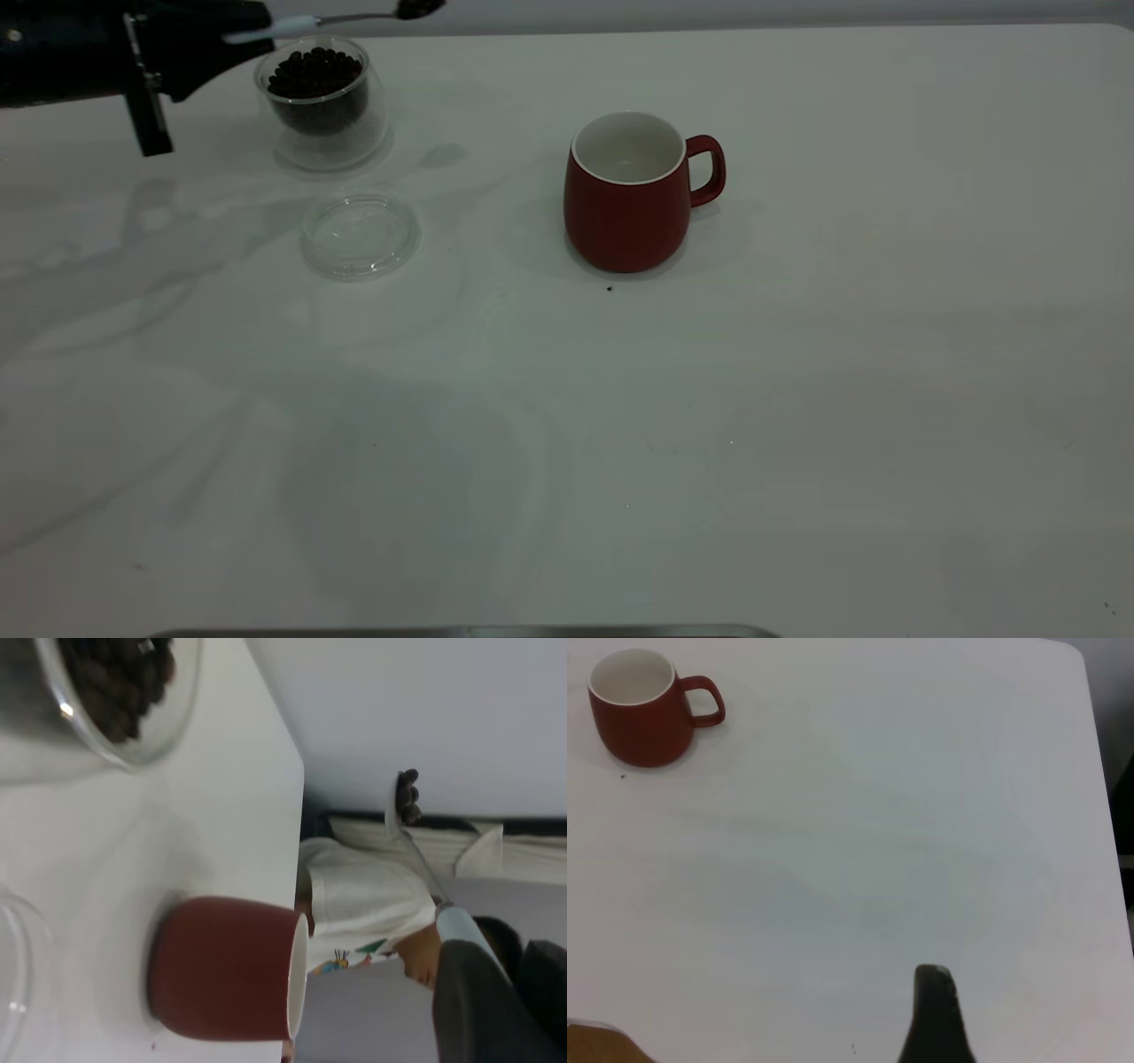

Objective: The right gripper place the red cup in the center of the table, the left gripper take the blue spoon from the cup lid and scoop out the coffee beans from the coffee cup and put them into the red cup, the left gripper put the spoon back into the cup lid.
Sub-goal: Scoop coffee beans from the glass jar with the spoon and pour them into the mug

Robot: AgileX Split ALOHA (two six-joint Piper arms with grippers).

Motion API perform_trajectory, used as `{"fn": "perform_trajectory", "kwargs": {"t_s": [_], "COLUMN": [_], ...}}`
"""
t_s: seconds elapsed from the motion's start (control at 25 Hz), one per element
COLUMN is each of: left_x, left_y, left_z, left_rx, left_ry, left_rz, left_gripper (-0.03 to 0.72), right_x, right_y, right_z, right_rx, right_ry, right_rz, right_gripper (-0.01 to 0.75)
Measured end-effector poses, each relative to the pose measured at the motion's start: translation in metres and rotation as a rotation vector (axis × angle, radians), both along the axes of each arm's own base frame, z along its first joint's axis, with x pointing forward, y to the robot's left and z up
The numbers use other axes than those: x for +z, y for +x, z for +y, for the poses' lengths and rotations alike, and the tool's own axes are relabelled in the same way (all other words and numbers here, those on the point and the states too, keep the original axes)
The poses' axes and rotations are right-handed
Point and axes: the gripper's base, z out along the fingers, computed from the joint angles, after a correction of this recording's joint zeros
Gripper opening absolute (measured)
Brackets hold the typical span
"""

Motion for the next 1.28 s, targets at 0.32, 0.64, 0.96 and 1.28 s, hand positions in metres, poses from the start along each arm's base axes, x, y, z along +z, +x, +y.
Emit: {"fn": "perform_trajectory", "kwargs": {"t_s": [0.32,0.64,0.96,1.28], "left_x": [0.0,-0.005,-0.006,-0.008], "left_y": [-0.001,-0.002,-0.006,-0.009], "left_z": [-0.03,-0.064,-0.087,-0.104], "left_rx": [-0.068,-0.125,-0.173,-0.207], "left_ry": [-0.006,0.046,0.063,0.087], "left_rz": [0.011,0.031,0.039,0.037], "left_gripper": [0.124,0.124,0.124,0.124], "right_x": [0.0,0.0,0.0,0.0], "right_y": [0.0,0.0,0.0,0.0], "right_z": [0.0,0.0,0.0,0.0], "right_rx": [0.0,0.0,0.0,0.0], "right_ry": [0.0,0.0,0.0,0.0], "right_rz": [0.0,0.0,0.0,0.0], "right_gripper": [0.59,0.59,0.59,0.59]}}
